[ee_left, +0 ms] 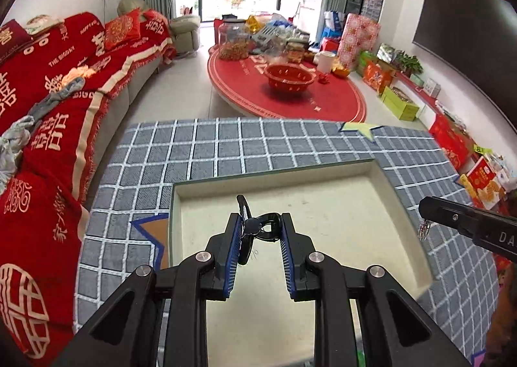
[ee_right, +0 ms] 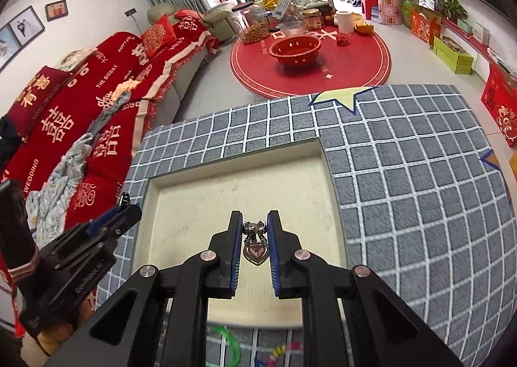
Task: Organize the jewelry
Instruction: 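Carry both held items into the tray and open both tools, then withdraw both open tools from the tray back toward the jewelry, then grasp the tan braided bracelet with the left tool while the right tool grasps the yellow cord keychain, then carry the bracelet and keychain into the tray and open both tools, then withdraw both open tools from the tray toward the remaining jewelry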
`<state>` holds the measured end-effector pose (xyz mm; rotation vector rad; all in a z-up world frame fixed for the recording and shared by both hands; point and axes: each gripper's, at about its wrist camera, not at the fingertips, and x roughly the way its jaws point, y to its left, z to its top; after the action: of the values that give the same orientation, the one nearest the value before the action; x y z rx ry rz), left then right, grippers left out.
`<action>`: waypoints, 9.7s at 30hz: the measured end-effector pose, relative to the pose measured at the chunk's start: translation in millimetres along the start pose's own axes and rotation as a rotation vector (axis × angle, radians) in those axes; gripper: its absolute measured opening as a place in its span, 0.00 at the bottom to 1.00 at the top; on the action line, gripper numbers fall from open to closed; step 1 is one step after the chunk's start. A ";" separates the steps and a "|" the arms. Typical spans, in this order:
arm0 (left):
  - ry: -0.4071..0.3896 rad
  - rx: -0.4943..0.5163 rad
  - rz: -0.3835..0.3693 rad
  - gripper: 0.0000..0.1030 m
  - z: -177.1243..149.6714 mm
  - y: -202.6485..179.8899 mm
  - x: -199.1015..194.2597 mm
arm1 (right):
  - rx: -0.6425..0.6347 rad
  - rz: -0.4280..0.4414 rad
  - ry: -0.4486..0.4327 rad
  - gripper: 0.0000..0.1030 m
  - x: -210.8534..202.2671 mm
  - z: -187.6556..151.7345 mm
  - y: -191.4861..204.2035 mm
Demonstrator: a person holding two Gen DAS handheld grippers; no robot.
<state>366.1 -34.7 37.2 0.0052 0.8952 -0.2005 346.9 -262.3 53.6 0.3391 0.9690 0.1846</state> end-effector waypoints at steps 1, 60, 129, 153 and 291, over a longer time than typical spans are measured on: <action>0.015 -0.007 0.001 0.36 -1.2 2.0 12.7 | 0.004 -0.004 0.015 0.16 15.3 3.9 -0.8; 0.023 0.079 0.000 1.00 -158.1 -2.8 -89.1 | 0.071 0.072 -0.108 1.00 -98.7 -116.1 -12.7; 0.131 0.228 -0.230 0.18 -241.0 -66.5 -106.0 | -0.244 -0.166 0.060 0.06 -78.2 -253.3 -2.3; 0.112 0.209 -0.238 0.18 -239.9 -58.6 -113.6 | -0.302 -0.192 0.090 0.13 -55.4 -251.2 5.9; 0.174 -0.253 0.171 1.00 -164.3 21.3 -36.0 | 0.023 -0.170 0.010 1.00 -58.0 -168.8 -44.9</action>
<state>220.8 6.8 -39.5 -0.1374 1.0835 0.0746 174.5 -288.0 -5.4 0.2760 1.0051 0.0206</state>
